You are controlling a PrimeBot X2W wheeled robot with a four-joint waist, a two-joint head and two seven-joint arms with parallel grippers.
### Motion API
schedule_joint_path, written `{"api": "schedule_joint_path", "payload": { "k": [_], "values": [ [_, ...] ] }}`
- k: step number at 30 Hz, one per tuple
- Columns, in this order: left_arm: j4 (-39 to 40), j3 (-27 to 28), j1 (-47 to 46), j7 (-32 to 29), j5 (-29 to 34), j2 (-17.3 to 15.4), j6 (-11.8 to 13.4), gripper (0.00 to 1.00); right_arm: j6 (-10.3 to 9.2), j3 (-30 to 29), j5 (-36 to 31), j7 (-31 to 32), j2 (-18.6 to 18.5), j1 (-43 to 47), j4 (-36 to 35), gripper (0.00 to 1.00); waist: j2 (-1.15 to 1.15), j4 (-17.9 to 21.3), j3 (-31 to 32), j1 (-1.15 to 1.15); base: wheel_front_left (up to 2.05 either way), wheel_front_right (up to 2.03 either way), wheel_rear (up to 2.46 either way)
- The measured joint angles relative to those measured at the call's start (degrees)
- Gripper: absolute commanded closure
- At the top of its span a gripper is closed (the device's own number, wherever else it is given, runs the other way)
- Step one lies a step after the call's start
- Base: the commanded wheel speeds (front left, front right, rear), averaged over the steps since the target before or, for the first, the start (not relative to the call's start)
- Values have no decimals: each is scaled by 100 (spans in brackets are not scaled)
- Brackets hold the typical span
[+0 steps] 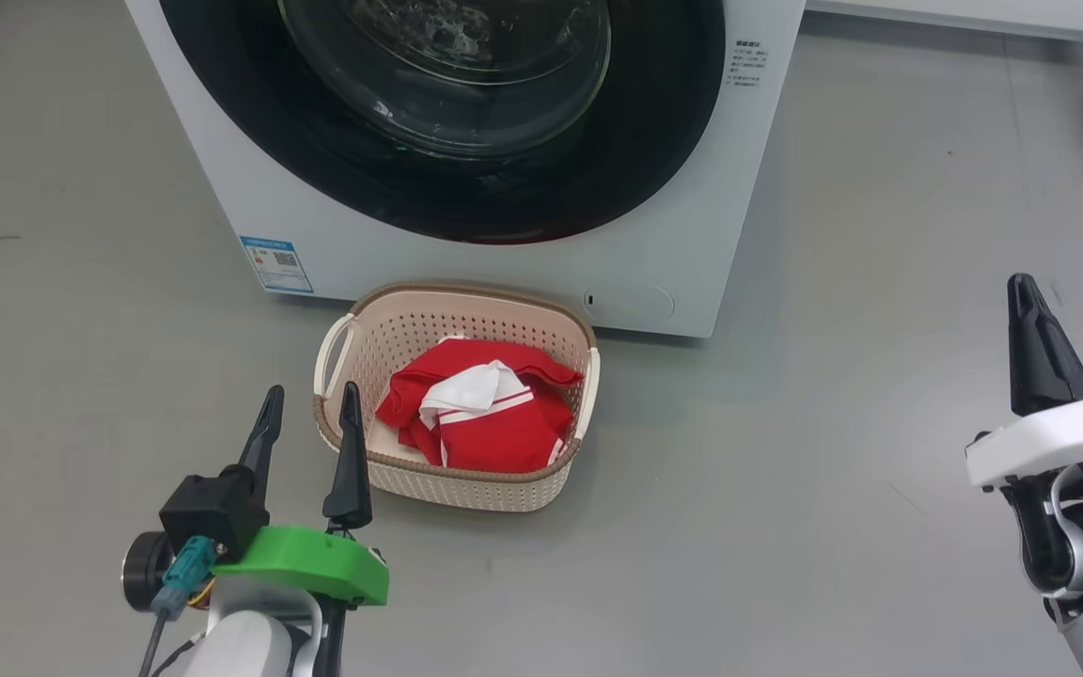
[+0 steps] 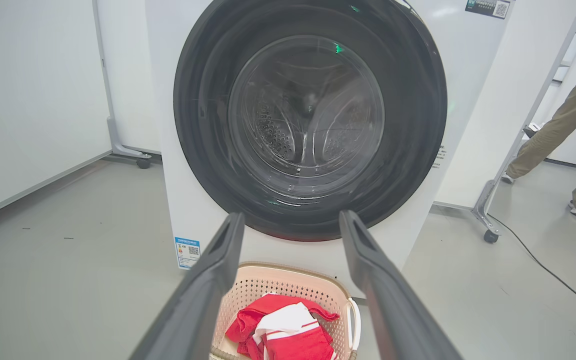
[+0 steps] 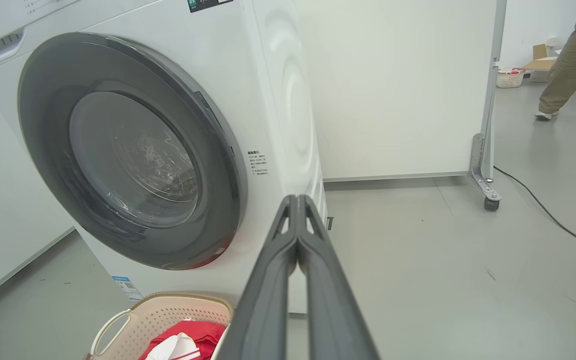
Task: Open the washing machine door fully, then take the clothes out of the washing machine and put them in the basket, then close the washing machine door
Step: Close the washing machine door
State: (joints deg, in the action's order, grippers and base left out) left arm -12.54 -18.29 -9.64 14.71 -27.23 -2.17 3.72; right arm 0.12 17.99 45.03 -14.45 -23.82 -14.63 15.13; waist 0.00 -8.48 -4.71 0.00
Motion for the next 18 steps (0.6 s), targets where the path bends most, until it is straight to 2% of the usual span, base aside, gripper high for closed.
{"api": "schedule_joint_path", "payload": {
  "k": [6,10,11,12,13,18],
  "values": [
    [69,118,137,0,19,-1,0,0,-37,-246,-259,0,59,534,-345,100,0,146,190,0,0,0,0],
    [100,181,204,0,24,-2,-1,0,-37,-339,-411,0,246,888,-553,100,0,191,262,0,0,0,0],
    [100,197,231,0,35,-2,-2,0,-37,-364,-452,0,283,950,-572,85,0,196,279,0,0,0,0],
    [99,211,264,0,36,-2,-4,0,-41,-403,-503,0,324,1006,-604,7,0,203,297,0,0,0,0],
    [96,226,296,0,36,-2,-7,0,-78,-435,-527,0,366,1061,-625,0,0,211,315,0,0,0,0],
    [46,219,419,0,36,-5,-87,0,-78,-526,-644,0,488,1358,-790,0,0,257,381,0,0,0,0]
  ]
}}
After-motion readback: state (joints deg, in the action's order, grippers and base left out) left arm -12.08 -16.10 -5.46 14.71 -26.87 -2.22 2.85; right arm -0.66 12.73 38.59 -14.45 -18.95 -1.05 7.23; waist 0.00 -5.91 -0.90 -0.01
